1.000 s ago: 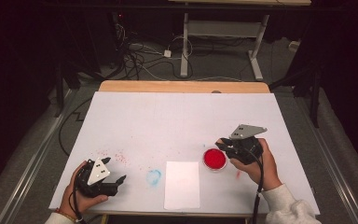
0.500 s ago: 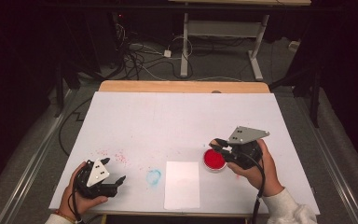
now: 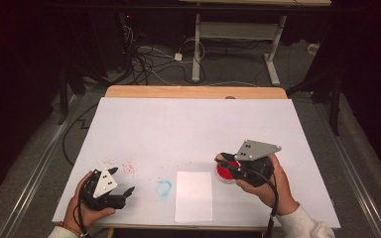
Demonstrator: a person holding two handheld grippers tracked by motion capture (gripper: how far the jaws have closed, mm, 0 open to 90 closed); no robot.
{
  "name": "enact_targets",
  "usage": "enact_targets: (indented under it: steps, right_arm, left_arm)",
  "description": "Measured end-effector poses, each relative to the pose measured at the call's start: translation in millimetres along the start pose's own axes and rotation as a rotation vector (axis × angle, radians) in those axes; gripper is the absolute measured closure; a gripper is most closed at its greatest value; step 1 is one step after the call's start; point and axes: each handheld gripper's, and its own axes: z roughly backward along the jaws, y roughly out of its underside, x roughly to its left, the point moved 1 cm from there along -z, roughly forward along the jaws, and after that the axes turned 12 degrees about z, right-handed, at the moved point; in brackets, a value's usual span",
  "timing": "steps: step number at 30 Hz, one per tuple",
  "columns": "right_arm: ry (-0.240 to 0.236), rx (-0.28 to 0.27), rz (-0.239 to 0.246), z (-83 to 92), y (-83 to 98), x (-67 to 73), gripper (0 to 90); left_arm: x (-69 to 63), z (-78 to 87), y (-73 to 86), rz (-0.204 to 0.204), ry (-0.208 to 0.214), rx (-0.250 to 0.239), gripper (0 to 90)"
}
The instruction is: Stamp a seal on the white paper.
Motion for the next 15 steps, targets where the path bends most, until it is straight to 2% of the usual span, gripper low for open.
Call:
enact_targets:
  steps: [15]
  right_arm:
    - [-0.061, 0.020, 0.040, -15.0, -5.7, 17.7, 76.1]
  left_arm:
    - [-0.2, -0.8, 0.2, 0.001, 0.002, 0.002, 17.1]
